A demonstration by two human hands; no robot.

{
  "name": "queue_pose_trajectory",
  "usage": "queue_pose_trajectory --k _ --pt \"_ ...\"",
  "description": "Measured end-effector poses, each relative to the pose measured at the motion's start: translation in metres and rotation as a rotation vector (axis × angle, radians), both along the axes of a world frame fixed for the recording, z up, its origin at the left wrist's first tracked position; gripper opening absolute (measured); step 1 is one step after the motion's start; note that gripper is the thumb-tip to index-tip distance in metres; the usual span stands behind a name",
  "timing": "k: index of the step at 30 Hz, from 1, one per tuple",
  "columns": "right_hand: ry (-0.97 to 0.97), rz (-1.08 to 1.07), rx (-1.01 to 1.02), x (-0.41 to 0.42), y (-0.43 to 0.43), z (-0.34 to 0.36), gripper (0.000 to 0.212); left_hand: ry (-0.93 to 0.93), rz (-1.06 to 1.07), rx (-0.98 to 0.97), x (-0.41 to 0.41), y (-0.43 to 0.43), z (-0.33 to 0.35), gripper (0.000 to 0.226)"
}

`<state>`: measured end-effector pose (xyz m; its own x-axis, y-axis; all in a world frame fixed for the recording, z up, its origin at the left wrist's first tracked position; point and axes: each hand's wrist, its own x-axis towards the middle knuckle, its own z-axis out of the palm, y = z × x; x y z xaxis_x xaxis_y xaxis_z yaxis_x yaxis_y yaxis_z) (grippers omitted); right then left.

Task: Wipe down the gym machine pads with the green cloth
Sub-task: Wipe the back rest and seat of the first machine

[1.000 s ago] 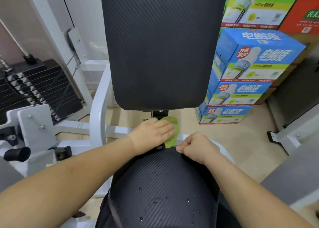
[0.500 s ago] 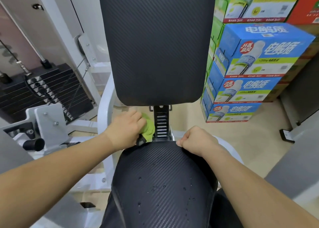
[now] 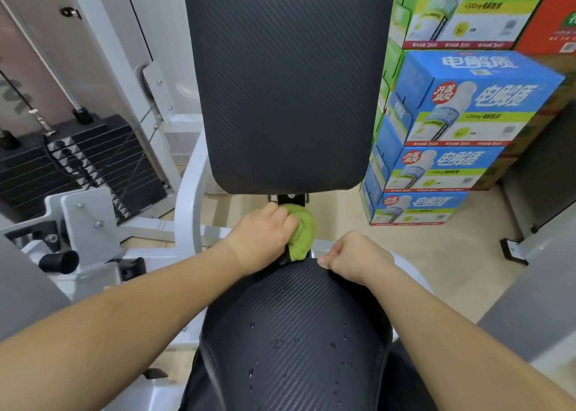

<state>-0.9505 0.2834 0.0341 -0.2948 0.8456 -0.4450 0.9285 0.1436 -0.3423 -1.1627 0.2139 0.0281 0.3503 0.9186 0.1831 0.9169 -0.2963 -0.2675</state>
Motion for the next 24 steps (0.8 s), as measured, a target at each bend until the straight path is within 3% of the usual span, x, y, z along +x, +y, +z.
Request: queue_pose_trajectory --k 3,5,9,12,17,19,22,24 --pt "0.004 0.001 0.012 -0.001 0.001 -0.002 0.033 -0.08 0.203 -0.211 -0.011 -0.016 0.007 0.027" --pt "-0.002 0.009 0.006 -0.002 0.003 -0.002 0.034 -0.164 0.237 -0.209 -0.018 -0.026 0.01 0.026" --pt "-0.01 0.02 -0.008 -0.003 0.005 -0.001 0.034 -0.291 0.011 -0.03 -0.011 -0.017 0.011 0.046" --pt "0.035 -0.002 0.001 -0.001 0.005 -0.002 0.033 -0.319 -0.014 -0.125 0.005 0.004 0.004 0.054" --pt "0.179 0.027 -0.001 0.018 -0.005 -0.015 0.03 -0.593 0.314 -0.398 0.018 -0.014 0.008 0.057" --pt "0.282 0.04 -0.066 0.026 -0.009 -0.014 0.02 -0.726 0.4 -0.464 0.015 -0.037 0.019 0.056" --pt "0.408 -0.001 -0.087 0.036 -0.016 -0.014 0.046 -0.74 0.302 -0.438 0.039 -0.095 0.034 0.052" --pt "0.505 -0.076 -0.043 0.046 -0.024 -0.016 0.048 -0.706 0.178 -0.397 0.061 -0.138 0.048 0.052"
